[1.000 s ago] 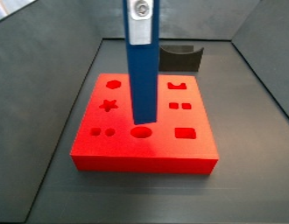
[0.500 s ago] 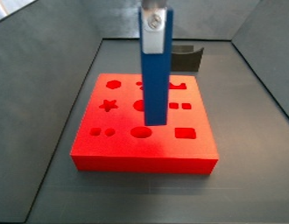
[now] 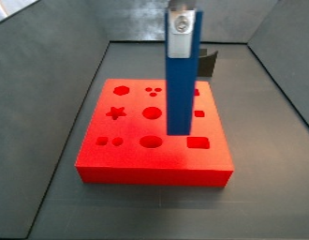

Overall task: Pick up the rectangle object. Move up. Move to above the board. Insert the rectangle object.
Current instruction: Insert the rectangle object.

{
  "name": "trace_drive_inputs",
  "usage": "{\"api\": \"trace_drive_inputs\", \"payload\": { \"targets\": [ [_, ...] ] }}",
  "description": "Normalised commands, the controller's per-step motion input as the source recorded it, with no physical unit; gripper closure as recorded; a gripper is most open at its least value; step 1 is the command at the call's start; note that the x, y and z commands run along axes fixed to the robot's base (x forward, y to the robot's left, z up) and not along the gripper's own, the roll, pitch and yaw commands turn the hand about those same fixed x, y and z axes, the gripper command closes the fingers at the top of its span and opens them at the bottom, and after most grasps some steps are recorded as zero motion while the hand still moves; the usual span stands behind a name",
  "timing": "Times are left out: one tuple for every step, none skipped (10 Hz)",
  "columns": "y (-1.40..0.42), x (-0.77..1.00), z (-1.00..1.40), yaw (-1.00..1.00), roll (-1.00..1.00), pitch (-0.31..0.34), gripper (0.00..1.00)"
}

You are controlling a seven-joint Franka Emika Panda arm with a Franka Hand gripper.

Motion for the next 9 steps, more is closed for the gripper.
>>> {"api": "trace_drive_inputs", "payload": {
  "targets": [
    [-0.07,1.00,-0.06,0.00,0.26,0.021,1.00],
    [0.04,1.00,-0.05,0.00,0.29,0.074,1.00],
    [0.37,1.00,-0.17,0.06,0.25,0.130,1.00],
    [0.36,1.00,-0.20,0.10,0.23,0.149,1.00],
    [0.10,1.00,-0.17,0.00,0.19,0.140,1.00],
    [-0.01,1.00,-0.19,0.00,0.15,0.096,1.00],
    [-0.33,1.00,-0.20,0.00,0.14,0.044,1.00],
    [-0.34,1.00,-0.22,0.00,0.14,0.043,1.00],
    [-0.33,1.00,-0.25,0.00,0.16,0.053,1.00]
  ]
}}
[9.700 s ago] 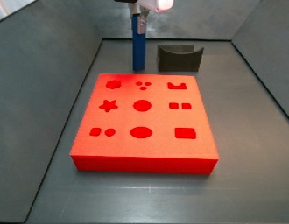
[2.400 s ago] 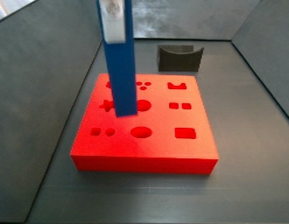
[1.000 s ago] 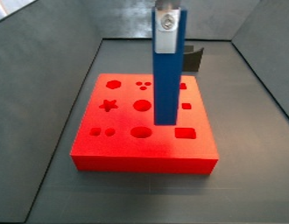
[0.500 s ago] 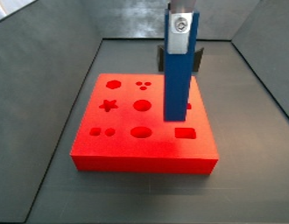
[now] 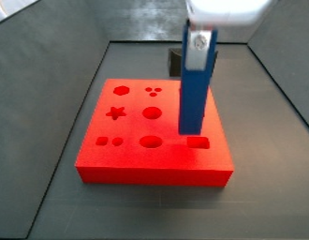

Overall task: Pick up the rectangle object. Move up. Move to above the board. Insert the rectangle object.
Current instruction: Insert the rectangle object.

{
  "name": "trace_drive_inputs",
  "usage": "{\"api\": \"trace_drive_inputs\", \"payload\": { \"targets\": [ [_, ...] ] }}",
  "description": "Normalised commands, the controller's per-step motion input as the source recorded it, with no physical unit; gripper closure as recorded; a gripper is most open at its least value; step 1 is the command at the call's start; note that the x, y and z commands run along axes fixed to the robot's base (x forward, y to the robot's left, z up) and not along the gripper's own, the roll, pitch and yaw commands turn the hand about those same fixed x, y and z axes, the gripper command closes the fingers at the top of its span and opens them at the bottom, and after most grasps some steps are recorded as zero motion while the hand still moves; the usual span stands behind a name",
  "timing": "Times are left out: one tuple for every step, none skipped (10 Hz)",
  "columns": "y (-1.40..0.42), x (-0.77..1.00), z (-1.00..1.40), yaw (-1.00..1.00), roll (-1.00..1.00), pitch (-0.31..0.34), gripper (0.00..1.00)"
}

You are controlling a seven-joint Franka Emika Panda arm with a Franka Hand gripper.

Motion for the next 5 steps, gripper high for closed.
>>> {"api": "trace_drive_inputs", "payload": {
  "targets": [
    [-0.31,1.00,-0.28,0.00,0.17,0.066,1.00],
    [-0.11,1.00,-0.24,0.01,0.20,0.099,1.00],
    [0.00,1.00,-0.17,0.10,0.22,0.133,1.00],
    [0.08,1.00,-0.06,0.16,0.19,0.177,1.00],
    [0.17,0.76,-0.03,0.30,0.05,0.170,1.00]
  ]
}}
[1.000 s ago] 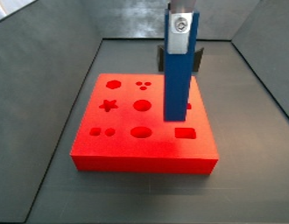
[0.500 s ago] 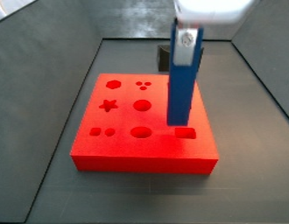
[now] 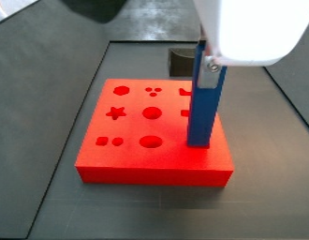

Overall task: Pick up the rectangle object. Move up. Move to above the board. Insert the rectangle object.
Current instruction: Insert the rectangle object.

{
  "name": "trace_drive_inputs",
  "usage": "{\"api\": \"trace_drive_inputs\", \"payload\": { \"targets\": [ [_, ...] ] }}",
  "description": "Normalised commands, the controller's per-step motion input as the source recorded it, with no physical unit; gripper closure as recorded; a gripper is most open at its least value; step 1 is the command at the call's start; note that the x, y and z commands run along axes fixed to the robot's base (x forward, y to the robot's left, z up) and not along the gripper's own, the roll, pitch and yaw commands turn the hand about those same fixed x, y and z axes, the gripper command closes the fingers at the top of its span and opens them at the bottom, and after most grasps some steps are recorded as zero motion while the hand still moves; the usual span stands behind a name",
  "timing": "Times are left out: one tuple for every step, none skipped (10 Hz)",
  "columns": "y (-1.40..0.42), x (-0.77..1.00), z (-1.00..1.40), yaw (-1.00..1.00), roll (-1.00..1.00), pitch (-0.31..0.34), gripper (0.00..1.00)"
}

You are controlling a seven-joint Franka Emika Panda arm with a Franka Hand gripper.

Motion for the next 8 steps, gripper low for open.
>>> {"api": "trace_drive_inputs", "payload": {
  "targets": [
    [0.16,0.61,-0.03,0.15,0.01,0.150,1.00],
    [0.00,0.53,-0.09,0.09,0.01,0.130,1.00],
    [-0.20,0.45,-0.19,0.00,0.04,0.109,1.00],
    [-0.24,0.48,-0.15,-0.06,0.05,0.121,1.00],
    [-0.18,0.27,-0.07,-0.06,0.03,0.083,1.00],
    [-0.03,0.12,0.00,-0.03,0.00,0.054,1.00],
    [0.20,-0.12,0.01,-0.05,0.01,-0.013,1.00],
    [0.37,-0.43,0.14,-0.17,0.00,-0.111,1.00]
  ]
}}
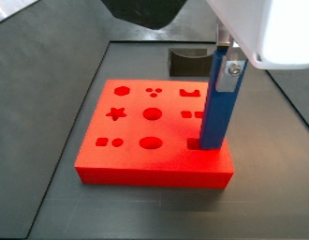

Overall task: Pick up the rectangle object. Move up. Move to above the board. Insert the rectangle object.
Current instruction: Insert the rectangle object.

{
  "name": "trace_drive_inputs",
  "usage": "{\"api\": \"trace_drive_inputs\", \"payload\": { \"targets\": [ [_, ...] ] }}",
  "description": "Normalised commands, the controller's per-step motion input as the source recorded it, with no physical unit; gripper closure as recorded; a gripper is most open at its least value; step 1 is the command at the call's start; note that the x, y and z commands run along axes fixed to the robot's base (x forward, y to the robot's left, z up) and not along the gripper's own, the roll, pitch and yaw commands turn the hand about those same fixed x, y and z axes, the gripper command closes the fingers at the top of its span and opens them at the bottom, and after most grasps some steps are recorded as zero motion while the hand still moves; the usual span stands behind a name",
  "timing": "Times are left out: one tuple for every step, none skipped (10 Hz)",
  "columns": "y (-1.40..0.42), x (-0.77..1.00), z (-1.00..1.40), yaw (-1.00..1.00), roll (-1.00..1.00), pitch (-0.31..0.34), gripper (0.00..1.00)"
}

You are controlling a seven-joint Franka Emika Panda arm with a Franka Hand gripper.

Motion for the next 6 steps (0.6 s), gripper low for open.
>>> {"api": "trace_drive_inputs", "payload": {
  "targets": [
    [0.41,-0.59,0.21,-0.23,0.00,-0.166,1.00],
    [0.37,-0.72,0.15,-0.22,0.00,-0.173,1.00],
    [0.01,-0.22,0.00,-0.04,-0.03,-0.059,1.00],
    [0.00,0.00,0.00,0.00,0.00,0.000,1.00],
    [-0.07,0.07,-0.12,-0.01,0.00,0.031,1.00],
    [-0.19,0.27,-0.12,-0.06,0.00,0.096,1.00]
  ]
}}
